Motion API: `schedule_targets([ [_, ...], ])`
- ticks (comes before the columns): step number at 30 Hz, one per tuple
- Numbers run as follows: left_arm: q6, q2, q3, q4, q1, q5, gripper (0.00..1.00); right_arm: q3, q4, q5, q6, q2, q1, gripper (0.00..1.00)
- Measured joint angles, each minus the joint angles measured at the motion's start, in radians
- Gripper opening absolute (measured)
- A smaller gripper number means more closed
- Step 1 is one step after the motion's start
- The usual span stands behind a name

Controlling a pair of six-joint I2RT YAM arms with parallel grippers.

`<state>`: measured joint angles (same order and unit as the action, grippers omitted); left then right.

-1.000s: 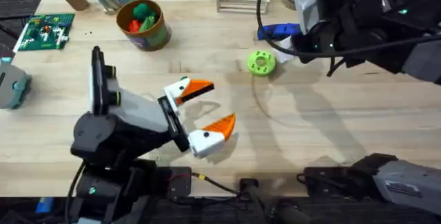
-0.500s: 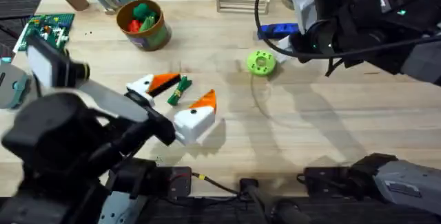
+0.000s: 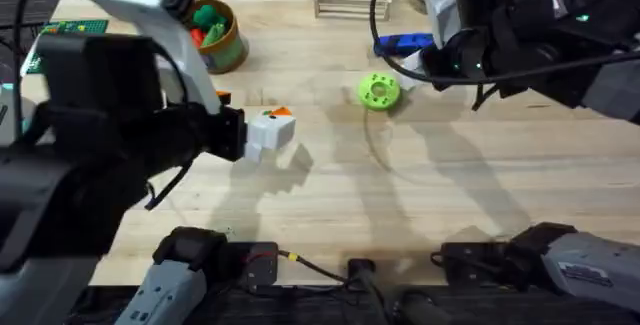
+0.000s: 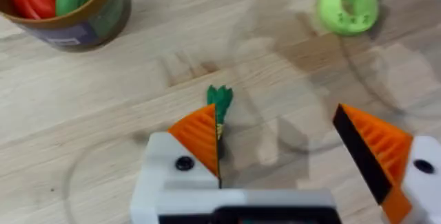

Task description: Pick up the gripper from the table and insert it into the empty holder that is missing its gripper. Then pick up a screw, insert it into the mounting hole, and use the screwdriver to tighten it. Finally, clean up the table by picking up the vegetable and placing it into the bucket.

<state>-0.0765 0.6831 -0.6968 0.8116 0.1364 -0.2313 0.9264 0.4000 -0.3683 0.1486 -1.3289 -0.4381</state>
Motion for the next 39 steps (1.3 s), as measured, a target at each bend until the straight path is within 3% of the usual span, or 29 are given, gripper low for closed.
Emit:
schedule_targets([
  [12,-0.026,0.15,0.0,0.001,0.0,0.056,0.994,0.0,0.0,0.0,0.0,0.0,0.0,0.972],
  [21,-0.03,0.258,0.0,0.001,0.0,0.152,0.993,0.0,0.0,0.0,0.0,0.0,0.0,0.973],
  [32,-0.03,0.479,0.0,-0.024,0.0,0.176,0.994,0.0,0.0,0.0,0.0,0.0,0.0,0.973],
  [39,-0.03,0.549,-0.001,-0.069,0.0,0.176,0.995,0.0,0.0,0.0,0.0,0.0,0.0,0.973],
])
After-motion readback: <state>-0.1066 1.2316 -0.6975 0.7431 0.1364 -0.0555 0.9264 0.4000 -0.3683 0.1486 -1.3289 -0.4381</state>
